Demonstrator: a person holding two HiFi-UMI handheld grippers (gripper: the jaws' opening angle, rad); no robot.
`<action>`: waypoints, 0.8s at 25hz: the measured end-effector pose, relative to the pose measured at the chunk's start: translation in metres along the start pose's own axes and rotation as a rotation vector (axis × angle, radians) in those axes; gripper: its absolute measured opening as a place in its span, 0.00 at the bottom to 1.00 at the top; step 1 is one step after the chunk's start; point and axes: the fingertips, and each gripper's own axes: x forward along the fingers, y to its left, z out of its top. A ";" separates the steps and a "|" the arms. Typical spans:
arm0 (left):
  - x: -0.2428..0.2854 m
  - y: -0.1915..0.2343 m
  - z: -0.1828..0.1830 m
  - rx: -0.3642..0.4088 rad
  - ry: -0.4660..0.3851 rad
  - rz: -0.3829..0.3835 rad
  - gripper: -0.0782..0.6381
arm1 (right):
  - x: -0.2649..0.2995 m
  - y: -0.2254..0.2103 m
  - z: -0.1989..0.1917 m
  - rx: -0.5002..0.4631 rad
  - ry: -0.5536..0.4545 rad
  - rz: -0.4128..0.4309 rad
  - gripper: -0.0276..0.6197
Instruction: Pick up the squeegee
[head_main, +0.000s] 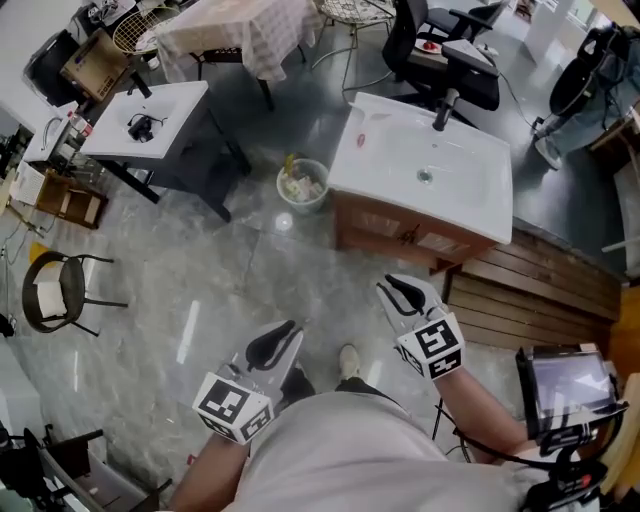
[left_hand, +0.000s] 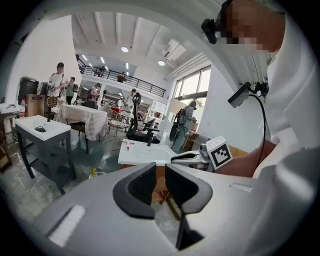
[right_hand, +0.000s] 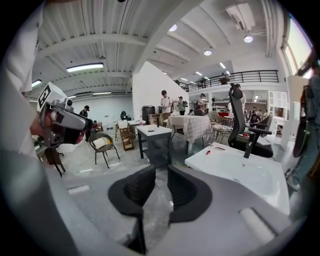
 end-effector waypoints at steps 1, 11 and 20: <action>0.005 0.010 0.002 -0.004 -0.001 -0.007 0.20 | 0.011 -0.006 0.003 0.001 0.005 -0.005 0.14; 0.040 0.150 0.054 0.035 0.002 -0.166 0.20 | 0.135 -0.047 0.046 0.027 0.081 -0.172 0.14; 0.061 0.261 0.090 0.119 0.056 -0.253 0.20 | 0.225 -0.113 0.066 0.204 0.063 -0.385 0.14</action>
